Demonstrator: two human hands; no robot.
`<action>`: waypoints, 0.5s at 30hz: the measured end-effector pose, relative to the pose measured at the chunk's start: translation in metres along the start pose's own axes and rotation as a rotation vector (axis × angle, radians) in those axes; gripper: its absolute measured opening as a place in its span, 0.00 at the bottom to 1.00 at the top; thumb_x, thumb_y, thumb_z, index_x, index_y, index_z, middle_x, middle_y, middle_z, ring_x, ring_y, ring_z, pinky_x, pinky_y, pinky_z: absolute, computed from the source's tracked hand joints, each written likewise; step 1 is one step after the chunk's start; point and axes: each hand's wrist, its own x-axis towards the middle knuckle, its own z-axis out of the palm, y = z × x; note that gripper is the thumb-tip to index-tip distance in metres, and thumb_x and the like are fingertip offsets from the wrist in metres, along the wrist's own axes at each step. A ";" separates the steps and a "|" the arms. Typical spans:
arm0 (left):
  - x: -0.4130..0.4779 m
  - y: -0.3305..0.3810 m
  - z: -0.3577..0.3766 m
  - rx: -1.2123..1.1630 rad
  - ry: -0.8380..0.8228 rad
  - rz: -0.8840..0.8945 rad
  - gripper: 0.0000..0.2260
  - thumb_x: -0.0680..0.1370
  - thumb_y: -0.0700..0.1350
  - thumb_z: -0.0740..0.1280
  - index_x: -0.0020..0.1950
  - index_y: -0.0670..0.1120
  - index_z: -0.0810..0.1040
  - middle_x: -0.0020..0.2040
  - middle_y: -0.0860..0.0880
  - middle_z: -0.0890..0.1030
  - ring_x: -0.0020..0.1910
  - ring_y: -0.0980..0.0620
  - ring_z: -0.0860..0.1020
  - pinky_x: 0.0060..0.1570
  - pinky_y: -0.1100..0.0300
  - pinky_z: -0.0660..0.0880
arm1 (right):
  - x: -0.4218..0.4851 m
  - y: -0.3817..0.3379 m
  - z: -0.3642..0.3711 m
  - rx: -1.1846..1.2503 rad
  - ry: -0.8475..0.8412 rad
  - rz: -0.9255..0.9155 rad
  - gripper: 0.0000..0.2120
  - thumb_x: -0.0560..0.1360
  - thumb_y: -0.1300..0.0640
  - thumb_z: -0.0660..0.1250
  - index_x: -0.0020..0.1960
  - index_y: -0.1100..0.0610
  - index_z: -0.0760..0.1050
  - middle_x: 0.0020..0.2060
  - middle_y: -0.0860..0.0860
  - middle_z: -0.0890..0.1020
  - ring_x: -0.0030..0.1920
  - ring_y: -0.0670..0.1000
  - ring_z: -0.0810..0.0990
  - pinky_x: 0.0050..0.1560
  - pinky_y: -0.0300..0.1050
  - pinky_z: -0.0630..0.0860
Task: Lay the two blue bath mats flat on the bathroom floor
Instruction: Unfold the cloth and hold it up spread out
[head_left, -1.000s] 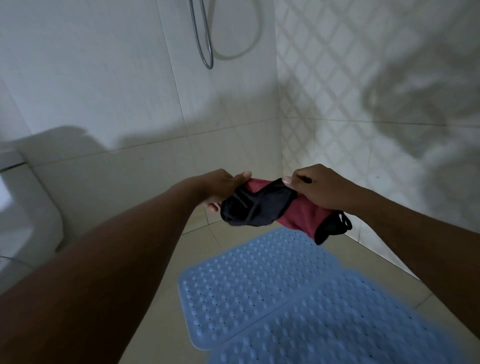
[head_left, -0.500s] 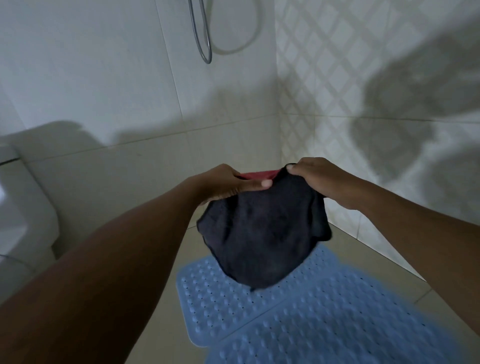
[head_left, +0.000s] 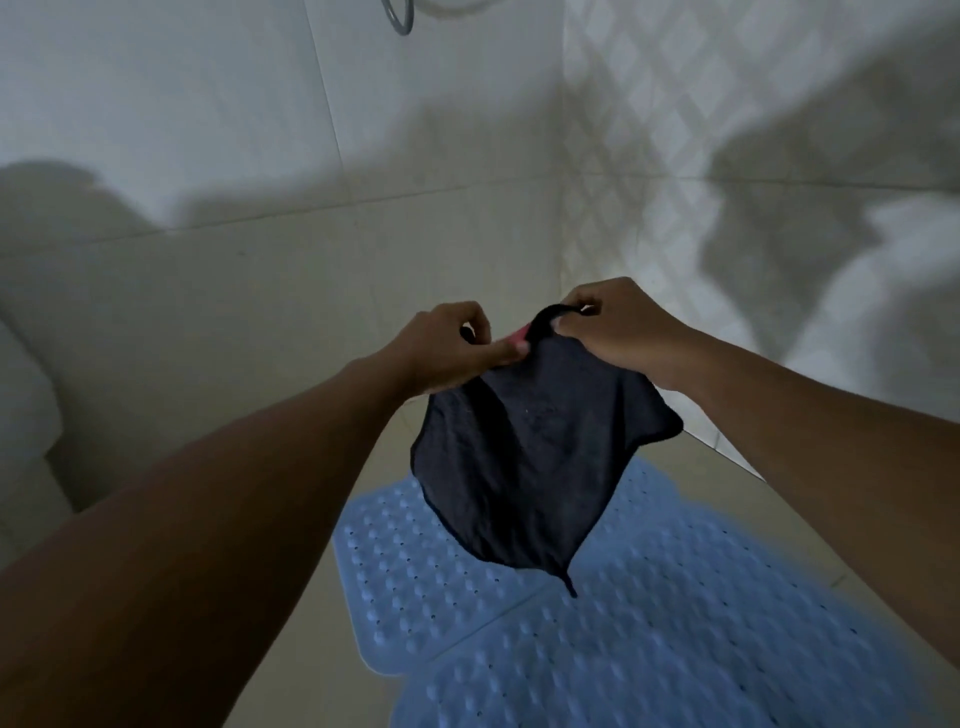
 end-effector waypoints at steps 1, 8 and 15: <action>0.005 -0.005 -0.005 0.074 -0.062 -0.017 0.23 0.69 0.68 0.73 0.49 0.50 0.76 0.45 0.52 0.80 0.44 0.53 0.78 0.41 0.56 0.73 | 0.009 0.001 0.004 -0.001 -0.012 0.002 0.07 0.77 0.54 0.68 0.47 0.56 0.83 0.44 0.52 0.84 0.49 0.54 0.83 0.49 0.47 0.78; 0.048 0.007 -0.078 0.262 -0.044 -0.066 0.15 0.79 0.57 0.66 0.35 0.51 0.76 0.37 0.48 0.79 0.42 0.45 0.79 0.37 0.57 0.69 | 0.076 -0.046 -0.020 -0.083 -0.133 -0.059 0.10 0.77 0.48 0.71 0.44 0.54 0.83 0.39 0.50 0.81 0.42 0.49 0.79 0.42 0.42 0.73; 0.091 0.108 -0.271 0.047 -0.265 -0.189 0.23 0.80 0.64 0.63 0.49 0.46 0.83 0.50 0.45 0.84 0.47 0.46 0.83 0.47 0.55 0.75 | 0.148 -0.229 -0.157 -0.214 -0.325 0.022 0.14 0.77 0.46 0.72 0.38 0.55 0.80 0.32 0.49 0.78 0.34 0.47 0.75 0.36 0.40 0.69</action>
